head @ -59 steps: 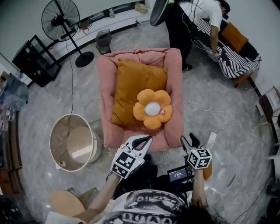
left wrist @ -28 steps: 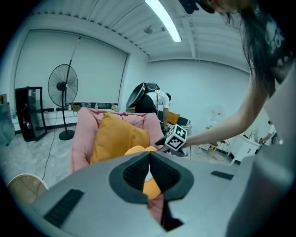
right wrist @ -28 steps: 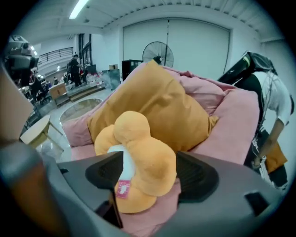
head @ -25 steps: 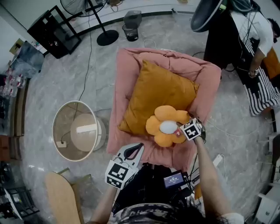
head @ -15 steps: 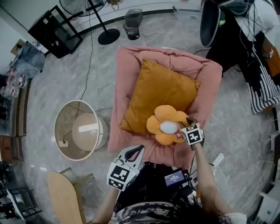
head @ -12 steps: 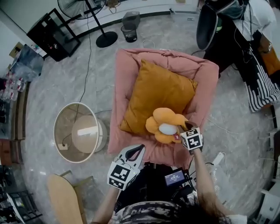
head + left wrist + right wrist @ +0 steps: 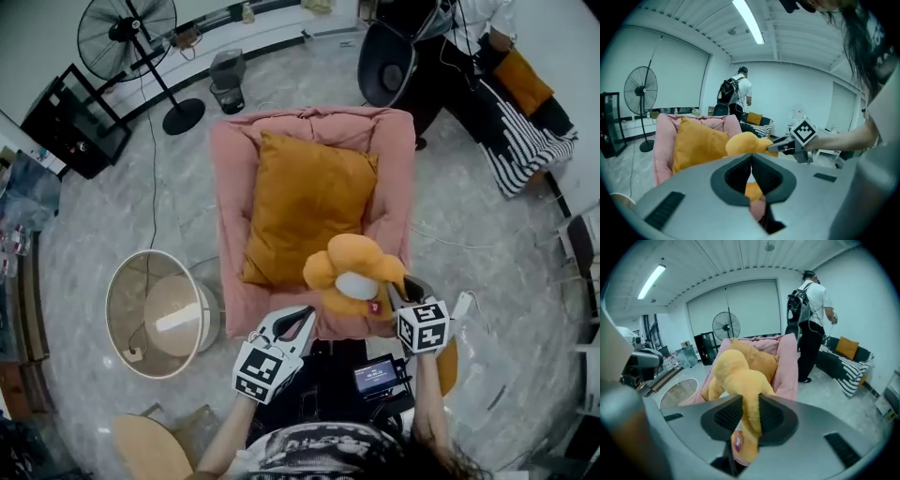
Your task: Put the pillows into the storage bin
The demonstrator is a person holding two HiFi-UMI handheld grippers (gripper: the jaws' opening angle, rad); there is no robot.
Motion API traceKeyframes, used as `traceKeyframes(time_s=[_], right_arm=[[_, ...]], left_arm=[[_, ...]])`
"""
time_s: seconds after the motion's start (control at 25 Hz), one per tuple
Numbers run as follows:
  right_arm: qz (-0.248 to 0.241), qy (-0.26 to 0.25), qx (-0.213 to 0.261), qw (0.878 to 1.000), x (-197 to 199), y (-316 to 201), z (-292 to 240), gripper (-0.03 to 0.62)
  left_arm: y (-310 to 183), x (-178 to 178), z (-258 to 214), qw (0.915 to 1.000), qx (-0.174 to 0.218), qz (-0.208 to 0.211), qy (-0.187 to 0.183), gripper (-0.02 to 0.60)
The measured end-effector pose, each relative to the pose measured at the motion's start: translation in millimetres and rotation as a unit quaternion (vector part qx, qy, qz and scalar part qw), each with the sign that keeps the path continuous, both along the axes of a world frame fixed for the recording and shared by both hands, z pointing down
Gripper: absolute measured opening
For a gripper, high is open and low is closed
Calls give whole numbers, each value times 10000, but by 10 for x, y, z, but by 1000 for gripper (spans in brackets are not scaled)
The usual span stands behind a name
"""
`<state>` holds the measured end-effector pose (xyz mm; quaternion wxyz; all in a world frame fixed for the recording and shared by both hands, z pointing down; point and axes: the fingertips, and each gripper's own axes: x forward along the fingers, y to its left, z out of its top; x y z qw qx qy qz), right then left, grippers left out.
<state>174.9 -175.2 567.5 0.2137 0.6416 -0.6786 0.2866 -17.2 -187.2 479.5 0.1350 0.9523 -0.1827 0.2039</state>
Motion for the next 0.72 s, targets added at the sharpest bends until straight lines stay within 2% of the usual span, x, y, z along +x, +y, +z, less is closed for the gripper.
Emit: traceKeyframes(time_s=[0.16, 0.28, 0.52, 0.72], right_arm=[[806, 26, 144, 9966, 74, 517, -228, 86], [1538, 117, 155, 9879, 276, 1041, -325, 85], [2803, 233, -85, 9596, 837, 2329, -378, 84], [3591, 240, -395, 9322, 1150, 3371, -233, 84]], left_arm=[[170, 38, 52, 9979, -143, 630, 58, 12], [341, 284, 63, 9918, -164, 1258, 152, 12], [878, 1088, -58, 9715, -72, 2349, 312, 12], [1413, 1652, -117, 9553, 8, 2939, 315, 12]])
